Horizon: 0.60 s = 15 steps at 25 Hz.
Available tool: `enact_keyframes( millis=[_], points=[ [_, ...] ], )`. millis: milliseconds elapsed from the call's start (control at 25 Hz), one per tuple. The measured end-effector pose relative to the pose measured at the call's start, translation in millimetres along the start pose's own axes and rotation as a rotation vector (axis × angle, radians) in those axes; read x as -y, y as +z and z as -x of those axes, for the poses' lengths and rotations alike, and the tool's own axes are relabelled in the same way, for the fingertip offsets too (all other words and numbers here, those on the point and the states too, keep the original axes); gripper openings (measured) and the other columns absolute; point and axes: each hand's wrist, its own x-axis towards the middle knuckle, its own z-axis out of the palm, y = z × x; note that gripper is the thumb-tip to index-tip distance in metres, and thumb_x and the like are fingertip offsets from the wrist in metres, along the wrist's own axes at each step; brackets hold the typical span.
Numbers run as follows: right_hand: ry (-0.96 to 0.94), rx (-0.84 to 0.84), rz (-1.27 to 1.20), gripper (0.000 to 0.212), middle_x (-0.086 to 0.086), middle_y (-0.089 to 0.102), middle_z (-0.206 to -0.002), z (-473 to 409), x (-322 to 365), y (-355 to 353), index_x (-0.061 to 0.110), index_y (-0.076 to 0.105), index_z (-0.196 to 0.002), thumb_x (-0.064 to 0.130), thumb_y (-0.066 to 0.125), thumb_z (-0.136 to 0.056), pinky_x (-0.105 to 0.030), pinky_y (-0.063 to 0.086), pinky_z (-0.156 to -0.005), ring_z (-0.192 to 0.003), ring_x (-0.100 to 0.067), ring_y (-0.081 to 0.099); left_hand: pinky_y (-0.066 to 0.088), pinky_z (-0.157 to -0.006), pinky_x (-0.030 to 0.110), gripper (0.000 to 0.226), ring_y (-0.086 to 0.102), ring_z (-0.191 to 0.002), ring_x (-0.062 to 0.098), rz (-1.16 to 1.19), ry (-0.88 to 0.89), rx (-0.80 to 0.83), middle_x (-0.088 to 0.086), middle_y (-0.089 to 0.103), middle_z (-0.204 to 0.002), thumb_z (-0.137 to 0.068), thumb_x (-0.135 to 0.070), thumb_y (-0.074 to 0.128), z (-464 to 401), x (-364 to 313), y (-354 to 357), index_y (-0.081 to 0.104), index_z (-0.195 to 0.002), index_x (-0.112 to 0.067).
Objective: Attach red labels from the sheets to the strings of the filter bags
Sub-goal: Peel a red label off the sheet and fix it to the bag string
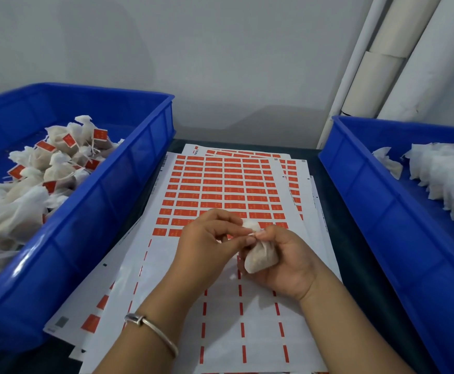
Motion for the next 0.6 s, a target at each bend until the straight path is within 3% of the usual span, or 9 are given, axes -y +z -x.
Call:
enact_keyframes(
  millis=[80, 200, 360, 440, 520, 600],
  points=[
    [-0.028, -0.056, 0.035, 0.058, -0.016, 0.063, -0.104, 0, 0, 0, 0.007, 0.057, -0.123, 0.001, 0.063, -0.066, -0.040, 0.053, -0.080, -0.088, -0.023, 0.060, 0.043, -0.065, 0.003, 0.020, 0.054, -0.082, -0.005, -0.080, 0.007, -0.026, -0.023, 0.056, -0.083, -0.073, -0.026, 0.074, -1, 3, 2, 0.062, -0.072, -0.042],
    [-0.103, -0.178, 0.072, 0.054, -0.009, 0.068, -0.083, 1, 3, 1, 0.014, 0.061, -0.112, 0.004, 0.068, -0.060, -0.035, 0.056, -0.066, -0.070, -0.016, 0.065, 0.041, -0.063, -0.001, 0.020, 0.055, -0.079, -0.002, -0.184, -0.020, -0.060, -0.029, 0.050, -0.084, -0.080, -0.028, 0.069, -4, 5, 1, 0.056, -0.074, -0.041],
    [-0.180, -0.254, 0.103, 0.037, -0.007, 0.074, -0.085, 6, 12, 2, 0.016, 0.064, -0.104, -0.003, 0.065, -0.072, -0.030, 0.054, -0.055, -0.065, -0.018, 0.071, 0.037, -0.049, -0.002, 0.019, 0.057, -0.074, -0.014, 0.005, -0.173, -0.161, -0.029, 0.059, -0.067, -0.080, -0.027, 0.068, -9, 4, -10, 0.058, -0.070, -0.040],
    [-0.187, -0.289, 0.148, 0.027, -0.006, 0.075, -0.089, 7, 13, 1, 0.018, 0.067, -0.096, -0.004, 0.061, -0.080, -0.031, 0.055, -0.055, -0.068, -0.018, 0.072, 0.037, -0.048, -0.001, 0.015, 0.061, -0.071, -0.006, 0.053, -0.211, -0.192, -0.027, 0.061, -0.069, -0.079, -0.029, 0.067, -10, 3, -12, 0.060, -0.072, -0.039],
    [-0.190, -0.260, 0.239, 0.027, -0.003, 0.074, -0.088, 7, 13, 1, 0.019, 0.068, -0.095, -0.003, 0.059, -0.083, -0.029, 0.055, -0.058, -0.069, -0.014, 0.072, 0.040, -0.049, 0.002, 0.013, 0.062, -0.073, -0.001, 0.056, -0.203, -0.141, -0.026, 0.061, -0.079, -0.077, -0.034, 0.068, -9, 1, -10, 0.059, -0.080, -0.043],
    [-0.166, -0.215, 0.353, 0.026, -0.002, 0.073, -0.086, 7, 10, 3, 0.017, 0.069, -0.098, 0.000, 0.060, -0.082, -0.028, 0.054, -0.063, -0.071, -0.012, 0.071, 0.042, -0.051, 0.003, 0.028, 0.060, -0.079, 0.000, 0.019, -0.154, -0.015, -0.032, 0.056, -0.088, -0.073, -0.039, 0.071, -5, -1, -7, 0.055, -0.093, -0.049]
  ],
)
